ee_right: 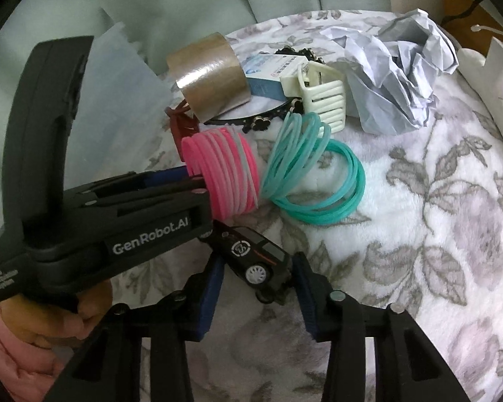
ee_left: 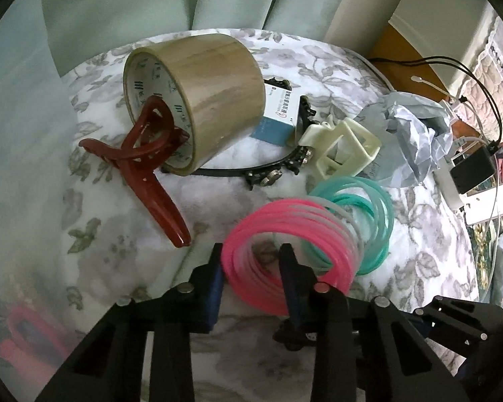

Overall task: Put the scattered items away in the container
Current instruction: 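Grasp the pink and teal ring hair ties with left tool while right tool grasps the black toy car, then carry the ring hair ties with left tool while right tool carries the toy car to the box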

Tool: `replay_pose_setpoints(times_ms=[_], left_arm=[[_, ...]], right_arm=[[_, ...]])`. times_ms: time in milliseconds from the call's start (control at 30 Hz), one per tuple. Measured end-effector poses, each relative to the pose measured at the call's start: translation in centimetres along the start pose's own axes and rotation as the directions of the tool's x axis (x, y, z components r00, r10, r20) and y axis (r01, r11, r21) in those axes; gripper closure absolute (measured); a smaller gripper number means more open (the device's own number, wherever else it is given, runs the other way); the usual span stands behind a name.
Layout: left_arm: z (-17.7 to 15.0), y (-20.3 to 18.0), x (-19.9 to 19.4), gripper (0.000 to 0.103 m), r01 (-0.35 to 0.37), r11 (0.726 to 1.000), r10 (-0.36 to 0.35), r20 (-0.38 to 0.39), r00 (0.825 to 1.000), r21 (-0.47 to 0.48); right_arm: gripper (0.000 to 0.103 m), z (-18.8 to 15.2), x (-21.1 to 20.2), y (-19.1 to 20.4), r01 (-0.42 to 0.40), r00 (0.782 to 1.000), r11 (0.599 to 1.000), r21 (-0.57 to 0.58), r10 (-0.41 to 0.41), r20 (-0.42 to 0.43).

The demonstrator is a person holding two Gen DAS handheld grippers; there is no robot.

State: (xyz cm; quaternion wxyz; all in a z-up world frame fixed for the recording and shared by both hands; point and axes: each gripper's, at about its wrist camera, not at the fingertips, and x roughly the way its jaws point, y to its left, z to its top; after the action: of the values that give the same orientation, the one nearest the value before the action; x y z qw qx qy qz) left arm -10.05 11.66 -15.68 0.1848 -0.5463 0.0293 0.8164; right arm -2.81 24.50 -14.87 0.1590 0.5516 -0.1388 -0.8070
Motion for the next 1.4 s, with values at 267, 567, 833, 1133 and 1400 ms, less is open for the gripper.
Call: replay_pose_setpoints(times_ms=[267, 567, 833, 1133, 1400], left_arm=[[-1.0, 0.0, -1.1, 0.092, 0.011, 0.999, -0.011, -0.007, 1.000, -0.049], [-1.2, 0.0, -4.6, 0.094, -0.025, 0.998, 0.027, 0.052, 0.998, -0.054], [1.2, 1.1, -7.4, 0.094, -0.061, 0.997, 0.067, 0.130, 0.989, -0.044], [0.8, 0.0, -11.8, 0.094, -0.096, 0.995, 0.101, 0.216, 0.971, -0.035], [0.3, -1.0, -16.1, 0.094, -0.110, 0.994, 0.112, 0.301, 0.947, -0.025]], right_arm=[[0.063, -0.7, -1.5, 0.5, -0.026, 1.000, 1.000, -0.012, 0.026, 0.005], [0.063, -1.4, -4.4, 0.1, 0.007, 0.999, 1.000, -0.016, -0.006, 0.035], [0.063, -2.3, -7.4, -0.5, 0.031, 0.997, 1.000, -0.002, -0.031, 0.076], [0.063, -1.9, -9.1, 0.3, 0.045, 0.987, 0.999, 0.010, -0.046, 0.155], [0.063, -2.2, -9.8, 1.8, 0.043, 0.975, 0.999, -0.014, -0.039, 0.217]])
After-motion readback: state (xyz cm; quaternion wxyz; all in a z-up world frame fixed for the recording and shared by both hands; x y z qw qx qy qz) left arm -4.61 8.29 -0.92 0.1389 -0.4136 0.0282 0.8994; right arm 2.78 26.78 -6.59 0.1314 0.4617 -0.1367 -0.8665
